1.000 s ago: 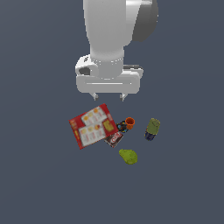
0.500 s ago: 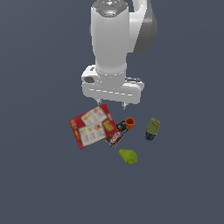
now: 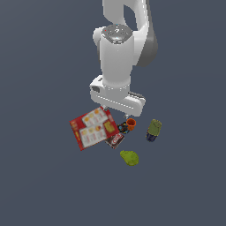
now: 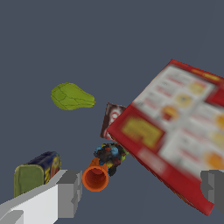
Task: Pick up a designated object from a clutter of objects.
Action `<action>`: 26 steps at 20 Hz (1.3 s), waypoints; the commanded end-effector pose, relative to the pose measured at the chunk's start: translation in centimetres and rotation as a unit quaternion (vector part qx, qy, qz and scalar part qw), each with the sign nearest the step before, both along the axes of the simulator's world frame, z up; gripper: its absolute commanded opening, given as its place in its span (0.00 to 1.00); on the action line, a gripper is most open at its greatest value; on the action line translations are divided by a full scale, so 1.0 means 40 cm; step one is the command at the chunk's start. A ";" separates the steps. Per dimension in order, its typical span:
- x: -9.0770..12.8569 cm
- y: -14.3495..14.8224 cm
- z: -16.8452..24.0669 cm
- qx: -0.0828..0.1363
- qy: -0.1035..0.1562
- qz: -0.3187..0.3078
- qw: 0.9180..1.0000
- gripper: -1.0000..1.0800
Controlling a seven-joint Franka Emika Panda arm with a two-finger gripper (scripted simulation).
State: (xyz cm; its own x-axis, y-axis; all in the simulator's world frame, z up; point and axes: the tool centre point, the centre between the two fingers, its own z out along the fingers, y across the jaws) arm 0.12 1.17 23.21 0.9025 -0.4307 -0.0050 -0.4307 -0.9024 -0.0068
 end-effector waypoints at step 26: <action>-0.063 0.082 -0.279 -0.003 0.001 -0.312 0.950 0.96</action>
State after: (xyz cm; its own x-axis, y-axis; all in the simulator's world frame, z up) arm -1.43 4.65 13.93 0.5042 -0.8635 0.0078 -0.8632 -0.5043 -0.0259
